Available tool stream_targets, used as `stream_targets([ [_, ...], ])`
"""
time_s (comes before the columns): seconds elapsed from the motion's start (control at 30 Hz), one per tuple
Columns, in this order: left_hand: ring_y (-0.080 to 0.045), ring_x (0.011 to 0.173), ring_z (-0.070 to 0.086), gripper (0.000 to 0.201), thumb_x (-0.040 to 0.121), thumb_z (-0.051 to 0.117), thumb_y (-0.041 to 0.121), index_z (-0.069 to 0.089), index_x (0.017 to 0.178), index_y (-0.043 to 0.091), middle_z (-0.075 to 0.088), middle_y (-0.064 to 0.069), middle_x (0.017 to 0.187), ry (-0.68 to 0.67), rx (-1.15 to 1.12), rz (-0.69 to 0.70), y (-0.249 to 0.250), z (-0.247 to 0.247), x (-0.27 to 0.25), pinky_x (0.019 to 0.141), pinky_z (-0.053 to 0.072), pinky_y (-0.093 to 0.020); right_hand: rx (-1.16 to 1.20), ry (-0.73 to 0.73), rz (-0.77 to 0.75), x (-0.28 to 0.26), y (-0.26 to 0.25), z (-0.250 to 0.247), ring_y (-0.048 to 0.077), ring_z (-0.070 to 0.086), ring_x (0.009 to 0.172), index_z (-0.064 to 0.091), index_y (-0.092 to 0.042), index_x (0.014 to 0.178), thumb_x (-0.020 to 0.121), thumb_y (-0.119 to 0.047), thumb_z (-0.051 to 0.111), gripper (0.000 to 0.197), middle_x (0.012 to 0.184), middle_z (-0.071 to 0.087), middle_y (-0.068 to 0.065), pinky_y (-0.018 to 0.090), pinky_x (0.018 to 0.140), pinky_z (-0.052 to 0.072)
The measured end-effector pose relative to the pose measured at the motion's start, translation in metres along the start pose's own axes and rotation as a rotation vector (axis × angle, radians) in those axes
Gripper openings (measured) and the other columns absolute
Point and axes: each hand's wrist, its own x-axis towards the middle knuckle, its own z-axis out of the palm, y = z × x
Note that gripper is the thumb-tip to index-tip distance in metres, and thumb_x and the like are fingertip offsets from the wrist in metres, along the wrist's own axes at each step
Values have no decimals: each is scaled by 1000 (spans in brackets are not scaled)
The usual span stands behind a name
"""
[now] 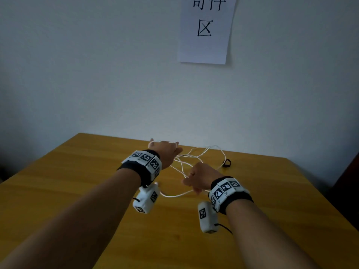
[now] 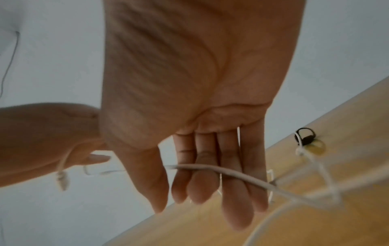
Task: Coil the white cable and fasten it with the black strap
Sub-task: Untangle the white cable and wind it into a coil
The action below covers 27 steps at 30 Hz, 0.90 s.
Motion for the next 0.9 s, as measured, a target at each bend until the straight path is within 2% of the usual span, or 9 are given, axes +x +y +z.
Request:
stream_targets([
  [0.13, -21, 118, 57, 39, 105, 23, 41, 57, 98, 25, 65, 5, 98, -131, 257, -57, -13, 2, -6, 114, -1, -66, 49, 51, 37, -4, 9, -4, 16, 64, 51, 68, -14, 72, 91, -42, 67, 34, 56, 69, 6, 27, 60, 50],
  [0.23, -18, 100, 63, 55, 102, 24, 56, 70, 88, 29, 72, 8, 88, -217, 310, -79, -11, 11, -12, 110, 19, -59, 114, 160, 0, -3, 5, -10, 22, 69, 51, 52, -16, 64, 90, -47, 62, 42, 52, 60, 4, 34, 62, 55],
  [0.33, -21, 76, 61, 75, 95, 16, 68, 61, 71, 14, 63, -2, 76, -231, 175, -75, -9, 19, -16, 95, 46, -46, 127, 265, -21, -5, 2, -14, 20, 71, 51, 50, -22, 64, 87, -51, 57, 38, 53, 56, 1, 45, 72, 62],
  [0.43, -22, 63, 62, 80, 96, 12, 65, 58, 67, 7, 65, -10, 69, -278, -36, -58, -3, 20, -20, 92, 50, -40, 139, 333, 1, -7, 1, -16, 18, 62, 50, 50, -22, 65, 84, -57, 54, 40, 54, 56, -3, 44, 72, 62],
  [0.53, -23, 46, 54, 71, 92, 26, 72, 49, 65, 11, 55, -9, 59, -315, -405, -120, 1, 19, -22, 64, 55, -36, 197, 378, 26, -9, -1, -16, 17, 69, 51, 57, -19, 67, 84, -62, 48, 47, 55, 66, -3, 45, 74, 64],
  [0.6, -21, 41, 42, 70, 86, 33, 78, 44, 61, 14, 44, -6, 55, -311, -560, -100, 3, 17, -23, 47, 46, -28, 233, 390, 56, -11, -2, -17, 17, 74, 56, 66, -20, 73, 84, -66, 45, 51, 58, 73, -3, 45, 76, 63],
  [0.7, -18, 43, 31, 73, 78, 31, 86, 40, 53, 18, 38, -5, 53, -357, -737, -40, 8, 14, -25, 47, 32, -23, 230, 359, 109, -12, -4, -18, 20, 74, 56, 66, -19, 72, 84, -77, 38, 65, 58, 74, -1, 43, 76, 62],
  [0.8, -13, 45, 17, 66, 90, 26, 75, 29, 54, 20, 25, 2, 53, -447, -1057, -2, 15, 8, -28, 46, 15, -20, 115, 272, 131, -6, -4, -16, 28, 71, 74, 58, -17, 74, 87, -79, 20, 74, 76, 72, 3, 38, 76, 53],
  [0.9, -11, 43, 14, 59, 99, 29, 61, 30, 56, 20, 23, 5, 52, -465, -1297, 72, 23, 3, -28, 43, 11, -21, 73, 188, 87, -2, -6, -13, 28, 65, 86, 56, -22, 88, 90, -67, 17, 60, 93, 67, 6, 41, 75, 46],
])
